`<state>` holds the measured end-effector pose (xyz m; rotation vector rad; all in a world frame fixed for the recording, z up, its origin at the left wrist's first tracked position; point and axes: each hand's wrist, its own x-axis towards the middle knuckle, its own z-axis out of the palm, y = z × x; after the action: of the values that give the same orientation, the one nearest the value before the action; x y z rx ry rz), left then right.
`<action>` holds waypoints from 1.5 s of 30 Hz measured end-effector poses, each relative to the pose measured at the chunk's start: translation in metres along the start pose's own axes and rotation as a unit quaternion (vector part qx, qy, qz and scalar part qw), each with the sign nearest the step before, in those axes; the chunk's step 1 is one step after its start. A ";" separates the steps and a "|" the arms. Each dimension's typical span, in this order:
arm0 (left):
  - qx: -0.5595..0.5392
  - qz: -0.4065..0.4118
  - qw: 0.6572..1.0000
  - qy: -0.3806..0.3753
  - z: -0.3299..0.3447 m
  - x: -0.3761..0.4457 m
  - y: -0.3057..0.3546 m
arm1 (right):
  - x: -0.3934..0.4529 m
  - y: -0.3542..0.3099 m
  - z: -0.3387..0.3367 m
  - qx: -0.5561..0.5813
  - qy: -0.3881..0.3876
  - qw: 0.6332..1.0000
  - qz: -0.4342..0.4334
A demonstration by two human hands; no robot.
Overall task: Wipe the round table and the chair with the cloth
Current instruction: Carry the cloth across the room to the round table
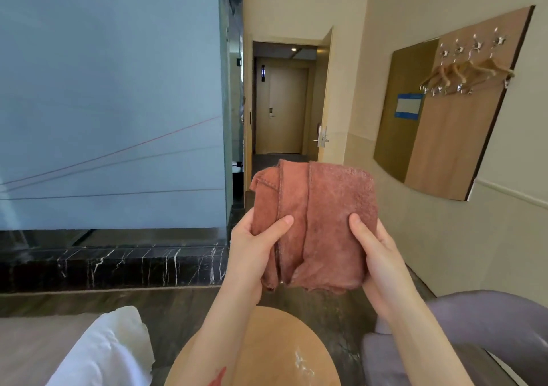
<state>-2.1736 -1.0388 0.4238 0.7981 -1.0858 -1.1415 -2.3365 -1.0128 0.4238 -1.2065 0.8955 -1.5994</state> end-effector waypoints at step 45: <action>0.038 -0.162 0.984 0.063 -0.016 0.059 -0.182 | 0.070 0.192 -0.075 0.062 0.043 0.972 0.224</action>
<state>-2.2105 -1.1430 0.2664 1.1222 -0.9172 -1.3069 -2.3706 -1.1383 0.2500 -0.7818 1.0239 -1.3234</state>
